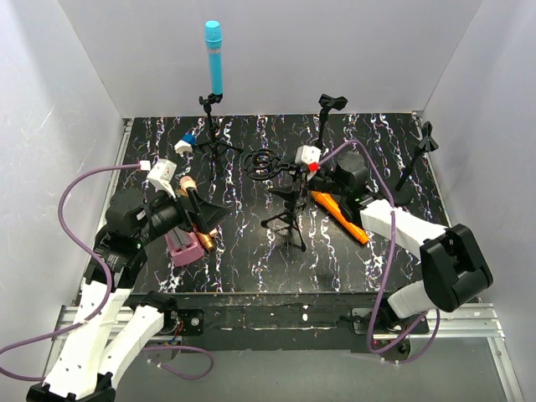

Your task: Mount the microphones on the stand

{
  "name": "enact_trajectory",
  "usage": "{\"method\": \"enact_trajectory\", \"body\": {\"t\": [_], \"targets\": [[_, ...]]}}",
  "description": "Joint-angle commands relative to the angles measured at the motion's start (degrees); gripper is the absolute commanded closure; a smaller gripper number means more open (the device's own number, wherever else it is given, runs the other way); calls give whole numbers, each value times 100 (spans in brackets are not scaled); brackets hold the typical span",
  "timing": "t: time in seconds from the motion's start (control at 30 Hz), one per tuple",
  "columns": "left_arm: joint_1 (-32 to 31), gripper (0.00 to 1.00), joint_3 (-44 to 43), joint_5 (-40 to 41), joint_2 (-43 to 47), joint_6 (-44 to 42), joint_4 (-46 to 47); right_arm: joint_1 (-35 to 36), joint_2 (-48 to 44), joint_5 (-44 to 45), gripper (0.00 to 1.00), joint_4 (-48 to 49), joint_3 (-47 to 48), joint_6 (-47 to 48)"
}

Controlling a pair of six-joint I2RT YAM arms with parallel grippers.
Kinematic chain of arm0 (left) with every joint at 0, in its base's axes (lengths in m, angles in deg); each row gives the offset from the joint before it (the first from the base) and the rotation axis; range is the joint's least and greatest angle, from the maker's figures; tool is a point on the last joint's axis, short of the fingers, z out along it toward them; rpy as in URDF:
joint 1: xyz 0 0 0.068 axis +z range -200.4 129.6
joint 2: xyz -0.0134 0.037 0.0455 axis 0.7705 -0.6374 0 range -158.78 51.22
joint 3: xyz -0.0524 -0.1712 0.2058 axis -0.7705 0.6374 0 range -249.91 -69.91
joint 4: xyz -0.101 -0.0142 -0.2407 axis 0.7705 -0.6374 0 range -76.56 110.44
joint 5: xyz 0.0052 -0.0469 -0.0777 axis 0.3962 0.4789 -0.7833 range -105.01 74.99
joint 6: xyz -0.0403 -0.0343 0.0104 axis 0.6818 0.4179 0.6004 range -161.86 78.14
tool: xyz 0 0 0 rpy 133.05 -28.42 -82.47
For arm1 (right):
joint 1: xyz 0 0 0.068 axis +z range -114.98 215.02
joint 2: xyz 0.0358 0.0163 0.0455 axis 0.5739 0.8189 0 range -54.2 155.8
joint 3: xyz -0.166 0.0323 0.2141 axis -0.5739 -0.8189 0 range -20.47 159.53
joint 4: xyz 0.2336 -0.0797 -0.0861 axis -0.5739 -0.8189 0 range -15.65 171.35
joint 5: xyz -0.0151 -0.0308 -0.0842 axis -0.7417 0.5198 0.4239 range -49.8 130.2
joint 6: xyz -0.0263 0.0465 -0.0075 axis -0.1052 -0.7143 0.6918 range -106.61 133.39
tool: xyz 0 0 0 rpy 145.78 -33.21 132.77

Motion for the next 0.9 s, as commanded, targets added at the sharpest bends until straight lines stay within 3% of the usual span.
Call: {"method": "enact_trajectory", "body": {"t": [0.0, 0.23, 0.43, 0.6, 0.87], "targets": [[-21, 2, 100, -7, 111, 13, -48, -94, -370, -151, 21, -70, -111, -269], [-21, 2, 92, 107, 216, 198, -171, -384, -844, -581, 14, -913, -199, -313], [-13, 2, -13, 388, 32, 347, -330, -612, -1494, -1267, 13, -2563, -244, 458], [-13, 2, -224, 722, -249, 435, -330, -648, -2083, -1013, 11, -4224, -147, 1215], [-13, 2, -734, 1750, -960, 550, -549, -876, -2874, -608, 6, -6430, 178, 1611]]}}
